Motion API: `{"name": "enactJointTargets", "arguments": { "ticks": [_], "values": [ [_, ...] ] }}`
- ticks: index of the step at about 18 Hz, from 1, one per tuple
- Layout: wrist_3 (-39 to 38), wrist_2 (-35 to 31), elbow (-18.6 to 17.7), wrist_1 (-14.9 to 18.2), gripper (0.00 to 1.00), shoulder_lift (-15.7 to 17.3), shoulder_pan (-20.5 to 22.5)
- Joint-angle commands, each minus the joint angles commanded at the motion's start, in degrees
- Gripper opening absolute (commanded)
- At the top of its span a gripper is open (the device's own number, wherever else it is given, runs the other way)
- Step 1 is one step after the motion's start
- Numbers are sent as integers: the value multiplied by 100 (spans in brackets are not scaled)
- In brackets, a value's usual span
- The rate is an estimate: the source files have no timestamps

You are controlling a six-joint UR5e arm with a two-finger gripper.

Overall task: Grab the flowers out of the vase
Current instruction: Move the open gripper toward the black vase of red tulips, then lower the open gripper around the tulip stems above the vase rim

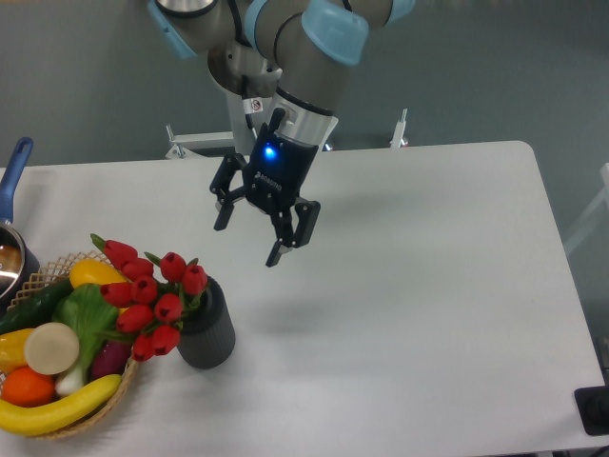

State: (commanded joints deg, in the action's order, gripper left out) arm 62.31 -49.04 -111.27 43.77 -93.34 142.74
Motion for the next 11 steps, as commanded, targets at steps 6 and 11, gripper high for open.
{"name": "enactJointTargets", "arguments": {
  "ticks": [6,11],
  "values": [
    [141,9,211,-114,100,-387,-396],
    [150,105,229,-237,100,-563,-510]
  ]
}}
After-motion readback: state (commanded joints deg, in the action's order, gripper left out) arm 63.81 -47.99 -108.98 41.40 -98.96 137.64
